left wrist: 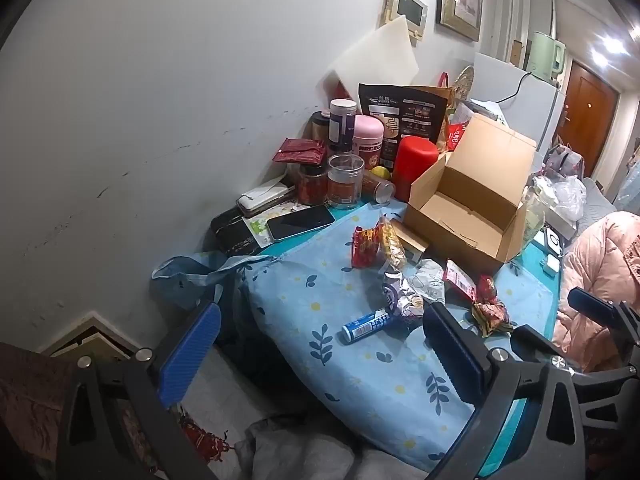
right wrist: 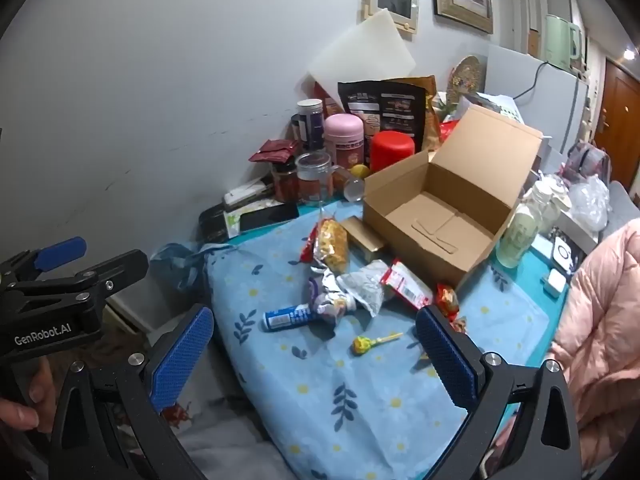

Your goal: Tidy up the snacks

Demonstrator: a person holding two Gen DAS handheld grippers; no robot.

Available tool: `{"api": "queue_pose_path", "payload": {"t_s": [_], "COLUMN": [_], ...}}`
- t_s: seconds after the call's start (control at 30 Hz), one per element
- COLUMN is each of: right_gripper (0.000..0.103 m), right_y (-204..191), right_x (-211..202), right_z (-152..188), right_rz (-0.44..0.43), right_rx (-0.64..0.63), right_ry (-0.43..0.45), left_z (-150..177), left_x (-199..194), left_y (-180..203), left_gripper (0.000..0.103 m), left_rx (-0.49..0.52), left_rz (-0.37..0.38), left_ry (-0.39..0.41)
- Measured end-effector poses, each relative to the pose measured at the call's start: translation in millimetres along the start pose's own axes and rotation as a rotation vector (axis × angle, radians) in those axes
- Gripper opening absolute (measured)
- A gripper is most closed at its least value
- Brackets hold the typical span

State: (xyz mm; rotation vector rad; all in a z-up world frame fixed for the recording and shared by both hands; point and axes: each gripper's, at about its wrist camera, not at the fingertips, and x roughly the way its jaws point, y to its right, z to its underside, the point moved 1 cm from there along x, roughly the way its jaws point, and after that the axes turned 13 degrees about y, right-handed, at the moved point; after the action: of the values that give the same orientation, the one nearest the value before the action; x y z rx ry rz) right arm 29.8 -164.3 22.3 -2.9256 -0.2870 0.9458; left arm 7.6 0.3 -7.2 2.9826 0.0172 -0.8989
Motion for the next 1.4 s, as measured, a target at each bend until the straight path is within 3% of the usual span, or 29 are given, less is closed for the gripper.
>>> {"api": "queue_pose_path", "payload": {"t_s": [0.63, 1.4], "right_gripper": [0.103, 0.103], "right_y": [1, 4], "right_x": [-2, -8], "right_z": [2, 4], "right_rz": [0.017, 0.026], "right_rx": [0.009, 0.015], "right_ry": [0.002, 0.007], "left_z": [2, 5], "left_x": [-9, -10], "left_y": [3, 4], "left_gripper": [0.103, 0.103], "left_rx": [0.015, 0.020], "left_rz": [0.053, 0.042], "left_ry": [0.018, 0.017]}}
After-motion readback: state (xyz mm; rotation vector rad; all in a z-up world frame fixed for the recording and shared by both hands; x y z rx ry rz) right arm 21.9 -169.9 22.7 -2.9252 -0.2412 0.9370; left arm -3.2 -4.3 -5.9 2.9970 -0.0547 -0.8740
